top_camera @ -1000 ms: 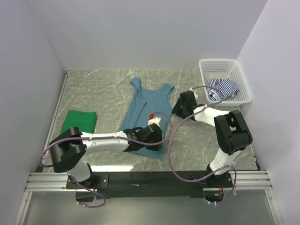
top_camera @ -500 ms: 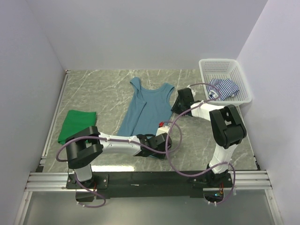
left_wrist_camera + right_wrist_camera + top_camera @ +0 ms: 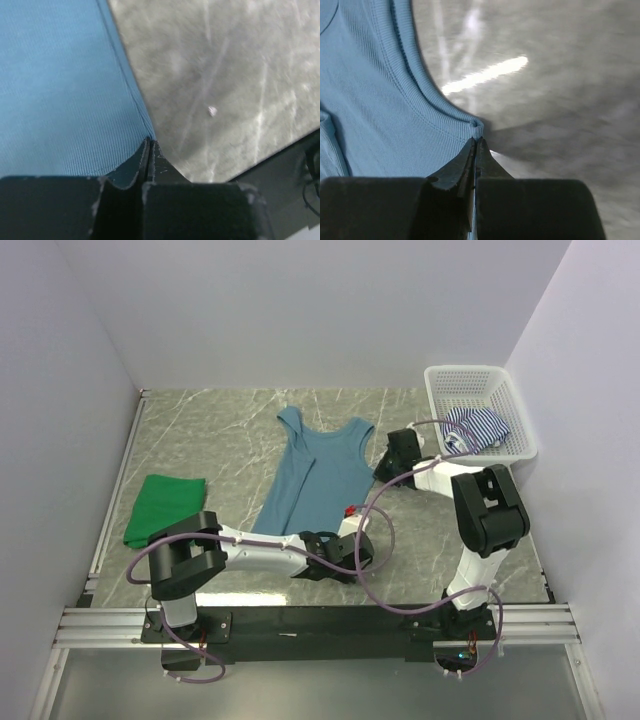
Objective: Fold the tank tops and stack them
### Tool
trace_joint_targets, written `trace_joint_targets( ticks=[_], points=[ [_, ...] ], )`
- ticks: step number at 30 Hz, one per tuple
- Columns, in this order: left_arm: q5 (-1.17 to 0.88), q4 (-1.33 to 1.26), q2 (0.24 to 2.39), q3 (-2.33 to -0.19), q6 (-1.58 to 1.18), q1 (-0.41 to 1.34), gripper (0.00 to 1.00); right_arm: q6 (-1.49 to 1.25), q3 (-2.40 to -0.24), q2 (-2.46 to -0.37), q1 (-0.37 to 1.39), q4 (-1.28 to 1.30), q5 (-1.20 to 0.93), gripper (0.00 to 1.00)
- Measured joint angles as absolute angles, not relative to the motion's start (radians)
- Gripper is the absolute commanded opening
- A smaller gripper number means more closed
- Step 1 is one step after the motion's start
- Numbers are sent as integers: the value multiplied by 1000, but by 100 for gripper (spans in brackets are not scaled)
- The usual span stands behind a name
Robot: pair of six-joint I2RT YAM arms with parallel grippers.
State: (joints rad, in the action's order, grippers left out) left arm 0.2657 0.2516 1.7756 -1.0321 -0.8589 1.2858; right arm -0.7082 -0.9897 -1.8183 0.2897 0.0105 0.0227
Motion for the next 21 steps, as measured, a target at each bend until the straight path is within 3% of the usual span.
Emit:
trace_joint_targets(
  ticks=[8, 21],
  points=[
    [229, 222, 1762, -1031, -863, 1347, 1, -683, -894, -1691, 217, 75, 27, 0],
    [200, 100, 1544, -903, -949, 1326, 1, -653, -901, -1648, 236, 162, 44, 0]
  ],
)
